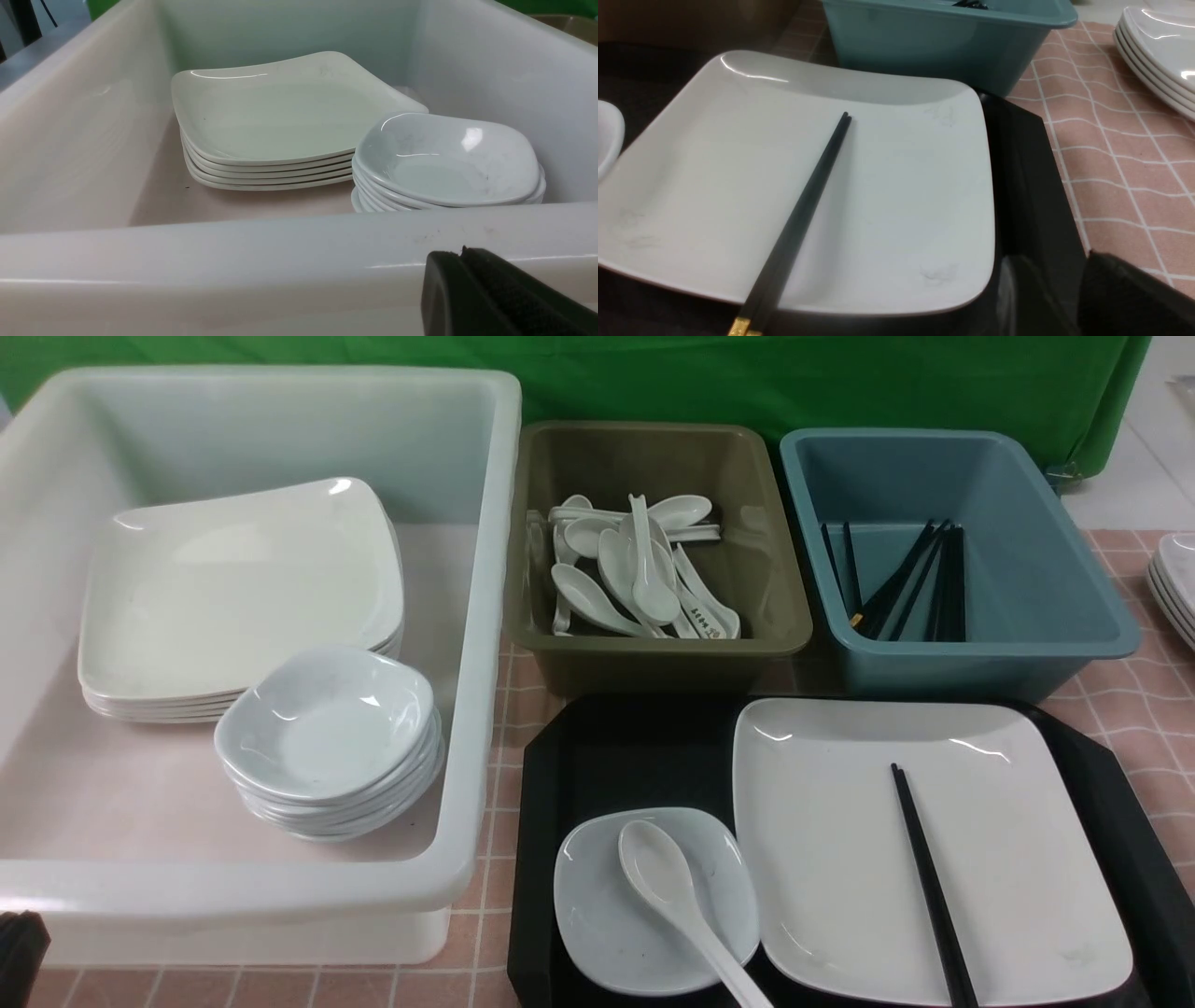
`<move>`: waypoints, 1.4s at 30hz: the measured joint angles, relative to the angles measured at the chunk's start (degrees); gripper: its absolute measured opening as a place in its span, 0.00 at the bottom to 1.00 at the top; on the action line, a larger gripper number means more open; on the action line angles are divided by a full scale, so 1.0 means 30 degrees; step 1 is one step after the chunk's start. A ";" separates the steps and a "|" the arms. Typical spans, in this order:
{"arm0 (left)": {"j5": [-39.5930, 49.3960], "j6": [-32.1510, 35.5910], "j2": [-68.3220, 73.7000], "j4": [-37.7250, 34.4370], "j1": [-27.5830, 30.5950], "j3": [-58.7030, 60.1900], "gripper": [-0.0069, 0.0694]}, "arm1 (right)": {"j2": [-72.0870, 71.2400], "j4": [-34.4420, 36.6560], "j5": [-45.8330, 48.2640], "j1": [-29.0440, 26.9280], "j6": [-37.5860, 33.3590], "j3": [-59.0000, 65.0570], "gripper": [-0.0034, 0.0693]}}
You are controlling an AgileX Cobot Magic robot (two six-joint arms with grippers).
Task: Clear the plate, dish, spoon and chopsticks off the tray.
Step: Use the right arm to grab a pair of chopsticks from the plate
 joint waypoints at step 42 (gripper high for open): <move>0.0000 0.0000 0.0000 0.0000 0.0000 0.0000 0.10 | 0.0000 0.5876 -0.2038 0.0808 1.3525 -0.0507 0.24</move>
